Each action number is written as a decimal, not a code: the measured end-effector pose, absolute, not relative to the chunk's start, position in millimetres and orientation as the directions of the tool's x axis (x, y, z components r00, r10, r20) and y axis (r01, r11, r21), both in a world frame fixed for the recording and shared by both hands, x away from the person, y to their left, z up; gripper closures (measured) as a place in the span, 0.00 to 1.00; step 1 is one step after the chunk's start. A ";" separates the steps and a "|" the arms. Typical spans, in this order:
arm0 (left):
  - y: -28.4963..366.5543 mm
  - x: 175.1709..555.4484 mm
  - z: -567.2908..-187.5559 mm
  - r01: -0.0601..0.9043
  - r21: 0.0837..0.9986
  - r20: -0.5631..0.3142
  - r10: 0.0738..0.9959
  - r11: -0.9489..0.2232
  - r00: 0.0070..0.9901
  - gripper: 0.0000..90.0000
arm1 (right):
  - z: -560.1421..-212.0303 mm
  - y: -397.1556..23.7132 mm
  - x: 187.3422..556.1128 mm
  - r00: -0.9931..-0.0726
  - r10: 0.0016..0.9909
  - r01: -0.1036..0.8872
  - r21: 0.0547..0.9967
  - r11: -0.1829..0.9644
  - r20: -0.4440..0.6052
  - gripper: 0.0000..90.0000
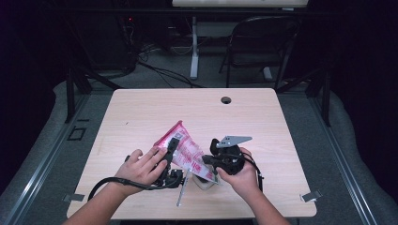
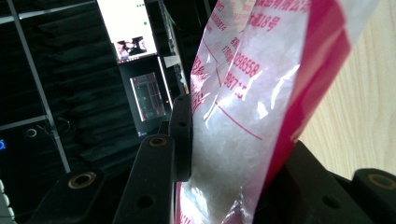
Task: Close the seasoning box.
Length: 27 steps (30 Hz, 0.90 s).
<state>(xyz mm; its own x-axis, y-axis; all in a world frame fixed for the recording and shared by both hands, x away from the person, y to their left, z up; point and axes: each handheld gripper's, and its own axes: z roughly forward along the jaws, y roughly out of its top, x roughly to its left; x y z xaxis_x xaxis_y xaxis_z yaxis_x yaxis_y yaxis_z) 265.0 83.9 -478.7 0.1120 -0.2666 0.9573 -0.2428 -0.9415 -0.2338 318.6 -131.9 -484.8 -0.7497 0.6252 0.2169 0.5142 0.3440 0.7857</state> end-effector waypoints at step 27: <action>97.2 265.0 -488.3 -0.208 -0.105 0.970 -0.147 -0.973 0.194 0.81 | -478.2 -125.7 319.2 -0.752 0.624 0.506 0.793 0.340 0.212 1.00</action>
<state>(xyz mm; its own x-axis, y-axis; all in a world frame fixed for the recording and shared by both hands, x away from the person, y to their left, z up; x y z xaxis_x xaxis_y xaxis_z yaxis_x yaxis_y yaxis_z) 265.0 97.2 -488.3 0.1940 -0.1465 0.9700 -0.2076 -0.9725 -0.1054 319.2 -125.7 -478.2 -0.7518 0.6243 0.2121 0.5057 0.3395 0.7931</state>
